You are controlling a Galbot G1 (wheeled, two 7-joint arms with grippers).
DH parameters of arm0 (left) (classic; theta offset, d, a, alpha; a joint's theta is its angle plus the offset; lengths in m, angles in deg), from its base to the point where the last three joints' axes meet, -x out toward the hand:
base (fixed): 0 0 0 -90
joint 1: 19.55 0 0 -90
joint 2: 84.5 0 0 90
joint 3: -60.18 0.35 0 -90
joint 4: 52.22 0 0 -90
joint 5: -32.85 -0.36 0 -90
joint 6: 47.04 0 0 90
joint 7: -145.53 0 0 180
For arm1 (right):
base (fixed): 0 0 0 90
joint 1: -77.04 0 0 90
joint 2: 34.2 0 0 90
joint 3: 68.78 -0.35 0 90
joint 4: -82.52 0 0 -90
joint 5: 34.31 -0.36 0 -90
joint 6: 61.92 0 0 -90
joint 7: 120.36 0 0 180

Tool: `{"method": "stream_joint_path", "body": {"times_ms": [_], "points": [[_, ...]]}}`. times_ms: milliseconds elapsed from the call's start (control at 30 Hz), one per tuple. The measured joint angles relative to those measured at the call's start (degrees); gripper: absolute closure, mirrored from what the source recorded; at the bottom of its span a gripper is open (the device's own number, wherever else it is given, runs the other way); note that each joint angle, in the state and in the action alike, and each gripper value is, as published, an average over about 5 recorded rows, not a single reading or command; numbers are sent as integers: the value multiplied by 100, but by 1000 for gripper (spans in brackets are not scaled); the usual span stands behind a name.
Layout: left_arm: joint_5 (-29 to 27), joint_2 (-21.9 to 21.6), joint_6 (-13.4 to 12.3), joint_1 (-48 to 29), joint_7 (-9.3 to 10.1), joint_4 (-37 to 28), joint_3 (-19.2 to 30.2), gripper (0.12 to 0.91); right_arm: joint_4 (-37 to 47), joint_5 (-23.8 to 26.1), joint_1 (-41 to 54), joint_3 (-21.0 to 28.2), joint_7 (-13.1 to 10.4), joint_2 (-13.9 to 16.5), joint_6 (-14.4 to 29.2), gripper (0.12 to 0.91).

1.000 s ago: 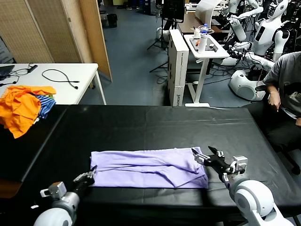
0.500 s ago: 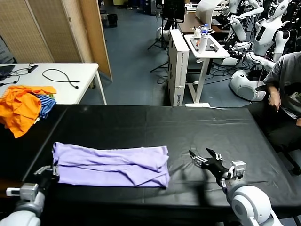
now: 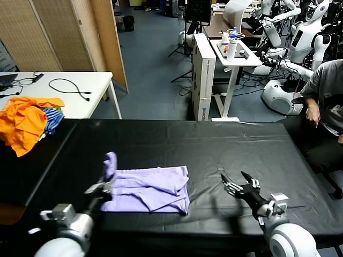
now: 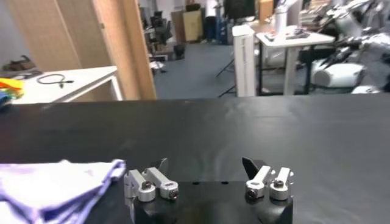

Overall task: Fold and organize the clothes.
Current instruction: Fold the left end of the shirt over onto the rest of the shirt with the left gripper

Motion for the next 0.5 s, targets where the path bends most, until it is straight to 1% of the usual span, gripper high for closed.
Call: {"method": "stream_joint_path", "body": {"times_ms": [133,267,367,500], "points": [[-7,189,-19,-232,3,-135,531,838,-24,76,-228,-153,29,-95,31,118],[-109,338,-28,-407,-2,-324,937,838,-72,115,-345,-252,80,-162,51,118],[-249,439,-32,-493,-34,-461,1141,838,-118,121,-422,-314,112,-192,68,118],[-424,506,-77,-553,-103,-650,1255,838,-186,119,-481,-354,124,-207,75,118]]}}
